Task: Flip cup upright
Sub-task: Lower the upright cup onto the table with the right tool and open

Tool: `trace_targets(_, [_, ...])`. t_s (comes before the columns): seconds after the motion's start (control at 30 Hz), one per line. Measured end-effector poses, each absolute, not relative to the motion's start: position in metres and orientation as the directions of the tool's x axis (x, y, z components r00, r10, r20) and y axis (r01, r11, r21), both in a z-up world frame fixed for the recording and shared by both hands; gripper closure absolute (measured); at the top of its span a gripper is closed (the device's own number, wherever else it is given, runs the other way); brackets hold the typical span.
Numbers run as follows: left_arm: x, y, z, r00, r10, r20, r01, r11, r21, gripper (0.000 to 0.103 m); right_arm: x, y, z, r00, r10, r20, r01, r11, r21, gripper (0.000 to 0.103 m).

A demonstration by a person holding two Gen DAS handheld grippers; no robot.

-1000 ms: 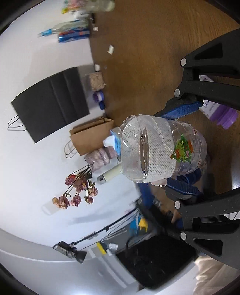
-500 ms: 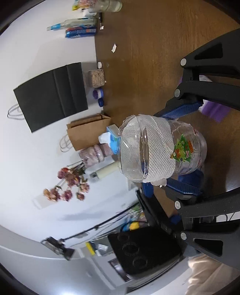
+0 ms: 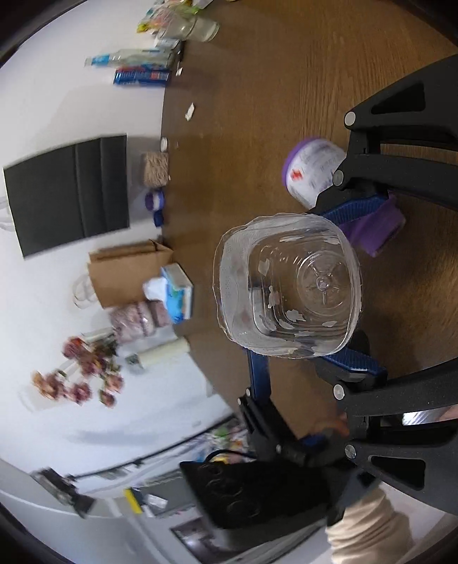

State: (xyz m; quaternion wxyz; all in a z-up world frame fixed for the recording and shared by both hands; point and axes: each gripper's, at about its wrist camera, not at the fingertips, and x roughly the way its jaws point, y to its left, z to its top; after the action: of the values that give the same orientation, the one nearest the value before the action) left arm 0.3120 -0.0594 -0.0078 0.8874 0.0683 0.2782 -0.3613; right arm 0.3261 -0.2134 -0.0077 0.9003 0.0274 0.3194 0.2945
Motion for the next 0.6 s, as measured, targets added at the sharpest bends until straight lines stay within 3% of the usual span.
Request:
trace_targets(0.23, [0.291,-0.028,-0.032,0.664,-0.468,-0.584,0.517,0.851,-0.095,0.003,0.343,-0.165,-0.032,0.610,0.461,-0.645,-0.552,0.831,0.071,0.037])
trace_targets(0.4, [0.295,-0.004,-0.039,0.723,-0.343,-0.600,0.382,0.922,-0.067,0.000,0.361,-0.157,-0.047,0.601,0.437,-0.669,-0.533,0.843,0.071,0.034])
trace_targets(0.47, [0.296,0.005,-0.039,0.739,-0.307,-0.599,0.335,0.940,-0.068,0.000,0.363,-0.158,-0.046,0.593,0.437,-0.676,-0.524,0.847,0.087,0.026])
trace_targets(0.6, [0.292,0.018,-0.030,0.772,-0.296,-0.563,0.290,0.952,-0.103,0.000,0.350,-0.166,-0.029,0.598,0.473,-0.647,-0.532,0.838,0.120,0.022])
